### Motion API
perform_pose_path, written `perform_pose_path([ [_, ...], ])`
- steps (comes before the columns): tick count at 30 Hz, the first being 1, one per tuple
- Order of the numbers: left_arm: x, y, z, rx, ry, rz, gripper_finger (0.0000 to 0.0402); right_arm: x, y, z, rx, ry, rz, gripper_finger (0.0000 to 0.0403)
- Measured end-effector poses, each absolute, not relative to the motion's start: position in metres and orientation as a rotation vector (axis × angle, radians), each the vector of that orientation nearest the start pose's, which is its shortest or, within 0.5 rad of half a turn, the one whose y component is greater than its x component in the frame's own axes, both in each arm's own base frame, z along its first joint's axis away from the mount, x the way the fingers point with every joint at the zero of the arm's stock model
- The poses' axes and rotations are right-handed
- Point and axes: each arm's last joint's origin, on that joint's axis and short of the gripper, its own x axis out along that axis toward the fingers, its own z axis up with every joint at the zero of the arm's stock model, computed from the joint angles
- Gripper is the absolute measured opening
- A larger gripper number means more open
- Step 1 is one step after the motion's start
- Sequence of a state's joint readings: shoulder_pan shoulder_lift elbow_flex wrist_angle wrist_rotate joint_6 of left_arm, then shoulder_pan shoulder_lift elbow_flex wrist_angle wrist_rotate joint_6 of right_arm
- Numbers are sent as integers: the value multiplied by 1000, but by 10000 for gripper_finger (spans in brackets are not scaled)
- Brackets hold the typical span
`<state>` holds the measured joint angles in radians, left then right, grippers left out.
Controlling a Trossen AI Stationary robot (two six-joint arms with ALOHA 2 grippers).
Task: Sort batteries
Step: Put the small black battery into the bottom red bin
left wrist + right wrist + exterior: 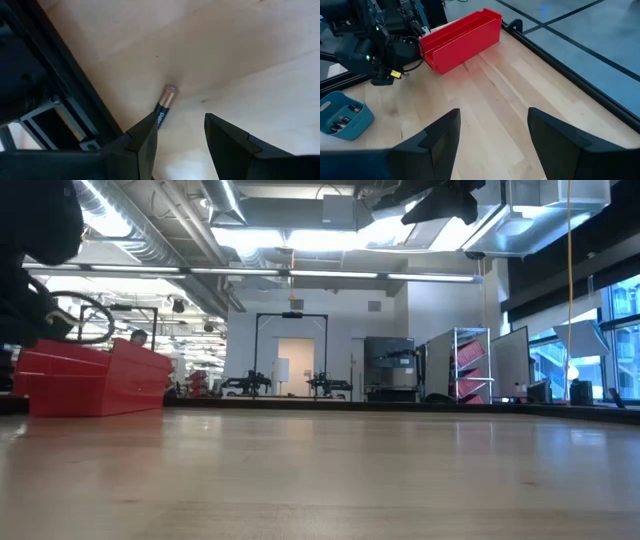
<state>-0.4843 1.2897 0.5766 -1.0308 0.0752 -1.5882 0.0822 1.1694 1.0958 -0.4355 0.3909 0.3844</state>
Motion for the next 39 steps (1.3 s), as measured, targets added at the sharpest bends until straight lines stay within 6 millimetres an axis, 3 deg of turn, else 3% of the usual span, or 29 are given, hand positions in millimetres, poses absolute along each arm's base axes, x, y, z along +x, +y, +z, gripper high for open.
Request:
perform_pose_path([
  [7,137,-79,137,-685,1617,967,153,248,9,342,257,430,-393,234],
  [13,134,-79,130,-652,1639,854,153,248,10,342,257,430,-392,234],
  [23,135,-81,140,-751,1581,729,151,248,10,342,269,429,-389,234],
  [28,145,-86,141,-797,1489,623,126,248,10,342,269,430,-386,234],
  [39,149,-85,137,-915,1332,746,82,248,10,342,269,430,-386,234],
])
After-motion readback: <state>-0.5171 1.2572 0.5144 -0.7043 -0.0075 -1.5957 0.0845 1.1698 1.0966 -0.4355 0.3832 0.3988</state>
